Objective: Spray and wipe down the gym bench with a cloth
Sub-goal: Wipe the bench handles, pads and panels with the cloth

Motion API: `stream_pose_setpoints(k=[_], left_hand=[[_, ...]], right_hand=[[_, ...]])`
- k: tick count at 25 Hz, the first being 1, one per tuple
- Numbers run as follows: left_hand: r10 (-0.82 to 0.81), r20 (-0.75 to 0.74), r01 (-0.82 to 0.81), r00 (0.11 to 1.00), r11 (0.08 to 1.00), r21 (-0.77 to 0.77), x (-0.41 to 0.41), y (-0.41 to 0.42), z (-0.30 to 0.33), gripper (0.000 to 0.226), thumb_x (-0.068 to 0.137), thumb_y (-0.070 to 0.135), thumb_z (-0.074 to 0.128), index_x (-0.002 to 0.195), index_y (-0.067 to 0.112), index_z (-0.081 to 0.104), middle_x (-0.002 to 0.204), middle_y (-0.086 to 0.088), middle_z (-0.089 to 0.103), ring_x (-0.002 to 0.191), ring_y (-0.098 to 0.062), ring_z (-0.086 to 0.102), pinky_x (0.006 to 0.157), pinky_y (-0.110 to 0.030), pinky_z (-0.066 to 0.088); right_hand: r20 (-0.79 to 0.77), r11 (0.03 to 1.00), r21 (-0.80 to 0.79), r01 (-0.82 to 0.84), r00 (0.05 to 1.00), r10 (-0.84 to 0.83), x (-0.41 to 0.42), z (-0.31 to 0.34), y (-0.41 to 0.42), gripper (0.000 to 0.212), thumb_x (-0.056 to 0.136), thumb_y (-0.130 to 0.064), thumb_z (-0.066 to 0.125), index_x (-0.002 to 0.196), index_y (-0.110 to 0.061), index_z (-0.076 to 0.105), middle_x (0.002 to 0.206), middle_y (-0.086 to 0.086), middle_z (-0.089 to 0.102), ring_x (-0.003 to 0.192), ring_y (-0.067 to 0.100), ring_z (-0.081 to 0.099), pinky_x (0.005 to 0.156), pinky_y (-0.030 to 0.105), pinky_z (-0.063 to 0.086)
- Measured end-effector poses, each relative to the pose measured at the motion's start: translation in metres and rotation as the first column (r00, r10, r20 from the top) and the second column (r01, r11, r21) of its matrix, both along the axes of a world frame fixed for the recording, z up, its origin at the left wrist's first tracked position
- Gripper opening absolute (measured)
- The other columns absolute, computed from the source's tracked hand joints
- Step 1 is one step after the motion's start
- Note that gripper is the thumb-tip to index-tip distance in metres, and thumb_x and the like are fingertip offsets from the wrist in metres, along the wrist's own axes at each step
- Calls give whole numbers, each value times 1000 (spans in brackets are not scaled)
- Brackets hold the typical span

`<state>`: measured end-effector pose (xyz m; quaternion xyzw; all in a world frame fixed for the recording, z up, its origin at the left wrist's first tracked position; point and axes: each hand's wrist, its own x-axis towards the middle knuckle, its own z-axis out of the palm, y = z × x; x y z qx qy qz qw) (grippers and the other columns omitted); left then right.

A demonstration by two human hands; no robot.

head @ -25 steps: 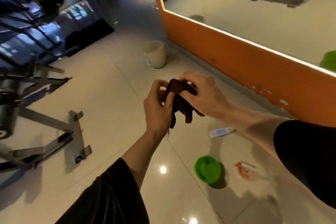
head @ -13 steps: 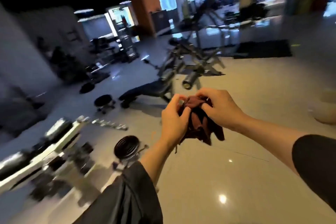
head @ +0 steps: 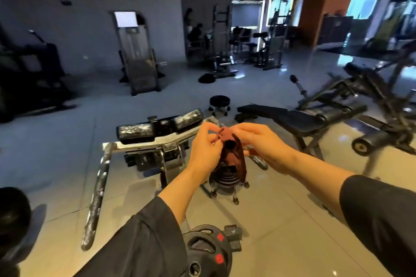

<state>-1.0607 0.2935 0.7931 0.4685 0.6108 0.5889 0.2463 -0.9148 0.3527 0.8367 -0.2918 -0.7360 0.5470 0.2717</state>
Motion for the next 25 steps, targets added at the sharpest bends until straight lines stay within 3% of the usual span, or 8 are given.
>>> stream_pose_setpoints(k=[3,6,8,11,15,18,20,25], left_hand=[[58,38,-57,998,998,-20,-30,12,-4,22,96,6,50,91,27,47,78,-24,66,67,-40,64,56,-49,48],[155,39,-154,987,988,-14,-60,8,0,5,99,7,46,102,12,46,58,-1,65,54,-14,62,50,-23,46],[238,50,-238,970,971,-2,-73,-5,6,5,101,11,46,103,7,49,56,7,65,51,-4,61,49,-14,44],[416,42,-417,908,909,1,-92,-29,7,5,98,13,53,101,9,51,72,3,70,67,-8,67,61,-18,50],[626,12,-625,780,780,-34,-112,-68,-14,9,93,13,61,102,11,57,105,-9,68,102,-17,63,85,-32,54],[688,58,-681,723,725,-105,-123,-96,-39,12,95,11,58,107,8,59,102,-4,67,99,-12,63,83,-28,55],[702,59,-693,710,711,-119,-135,-106,-54,15,97,6,53,109,8,62,98,0,66,91,-5,65,79,-21,53],[788,-44,-776,614,593,-217,-204,-114,-87,21,90,3,61,103,20,64,98,10,63,94,-5,59,71,-6,45]], right_hand=[[45,994,21,-105,994,104,-39,-7,29,25,93,-11,61,116,-15,68,102,8,73,90,21,71,77,30,59],[71,973,68,-222,973,218,-88,-16,53,33,89,-2,62,118,-19,68,100,4,74,88,12,70,70,17,53],[57,937,93,-336,942,332,-124,-22,59,33,89,-3,63,117,-20,67,101,4,73,92,14,70,75,21,55],[69,853,183,-488,872,484,-175,-28,52,28,89,-11,66,117,-17,69,103,0,73,96,11,69,87,31,56],[90,721,278,-635,764,638,-225,-49,25,17,91,-20,65,106,-19,73,97,-2,74,93,14,69,88,42,54],[122,660,268,-702,704,700,-253,-77,0,16,92,-22,63,104,-16,73,94,4,73,90,23,68,84,48,52],[150,651,240,-720,690,708,-270,-95,-7,16,94,-19,60,105,-15,71,98,2,71,92,20,66,86,45,51],[277,677,216,-704,709,649,-325,-122,-2,18,97,-13,52,111,-17,62,105,3,66,99,21,61,88,36,50]])
